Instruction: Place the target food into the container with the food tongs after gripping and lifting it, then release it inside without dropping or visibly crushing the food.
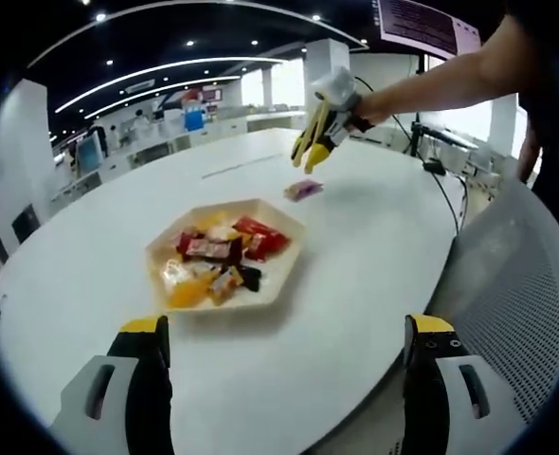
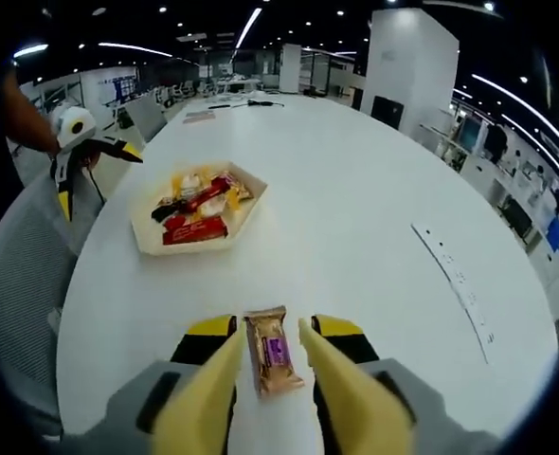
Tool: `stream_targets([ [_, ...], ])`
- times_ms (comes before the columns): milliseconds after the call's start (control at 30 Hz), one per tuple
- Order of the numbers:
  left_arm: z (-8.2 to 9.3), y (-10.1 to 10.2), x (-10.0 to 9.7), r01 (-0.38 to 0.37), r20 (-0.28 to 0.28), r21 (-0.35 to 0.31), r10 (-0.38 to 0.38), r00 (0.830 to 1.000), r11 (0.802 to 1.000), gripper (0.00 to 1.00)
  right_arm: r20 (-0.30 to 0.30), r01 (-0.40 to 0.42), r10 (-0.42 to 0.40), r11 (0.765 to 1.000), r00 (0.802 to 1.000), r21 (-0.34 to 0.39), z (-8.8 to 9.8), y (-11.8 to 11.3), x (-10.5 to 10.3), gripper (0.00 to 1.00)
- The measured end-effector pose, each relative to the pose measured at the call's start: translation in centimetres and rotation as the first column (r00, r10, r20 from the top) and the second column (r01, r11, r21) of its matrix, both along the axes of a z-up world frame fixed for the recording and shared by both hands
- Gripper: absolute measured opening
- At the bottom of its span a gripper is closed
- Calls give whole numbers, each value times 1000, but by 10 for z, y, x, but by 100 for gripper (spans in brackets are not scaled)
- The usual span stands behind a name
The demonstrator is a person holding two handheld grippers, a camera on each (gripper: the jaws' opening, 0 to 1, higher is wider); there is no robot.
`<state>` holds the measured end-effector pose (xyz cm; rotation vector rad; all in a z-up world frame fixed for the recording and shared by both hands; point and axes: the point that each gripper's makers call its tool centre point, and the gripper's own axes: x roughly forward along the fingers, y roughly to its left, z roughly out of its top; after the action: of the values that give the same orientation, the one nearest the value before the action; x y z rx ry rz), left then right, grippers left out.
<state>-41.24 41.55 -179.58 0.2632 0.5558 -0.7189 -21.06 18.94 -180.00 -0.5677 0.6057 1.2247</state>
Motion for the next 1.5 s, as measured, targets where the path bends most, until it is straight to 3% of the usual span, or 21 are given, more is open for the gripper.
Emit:
stream_targets([
  [200,-2,2,0,-9,-10,7,9,1000,1000,100,-31,11,-10,1000,999,3,-17,-1,0,31],
  [433,-3,3,0,-11,-15,9,11,1000,1000,100,2,-4,4,999,1000,-41,-31,0,4,30],
  [533,-3,2,0,-8,-16,10,9,1000,1000,100,-32,2,-4,998,999,-69,-42,-1,0,28],
  [567,-3,2,0,-8,-16,10,9,1000,1000,100,-100,34,-34,999,994,-7,-38,4,-7,27],
  [600,-4,3,0,-9,-16,10,9,1000,1000,100,-101,85,-88,996,991,-34,-39,-4,3,26],
  [667,-3,2,0,-9,-17,8,9,1000,1000,100,-71,38,-41,998,997,-50,-39,-2,2,25],
  [833,-4,1,0,-1,-17,10,2,1000,1000,100,-80,69,-77,993,994,-99,-40,2,2,23],
  [1500,0,-1,0,11,3,10,-11,1000,1000,99,-59,142,-152,979,987,-148,-41,0,1,22],
])
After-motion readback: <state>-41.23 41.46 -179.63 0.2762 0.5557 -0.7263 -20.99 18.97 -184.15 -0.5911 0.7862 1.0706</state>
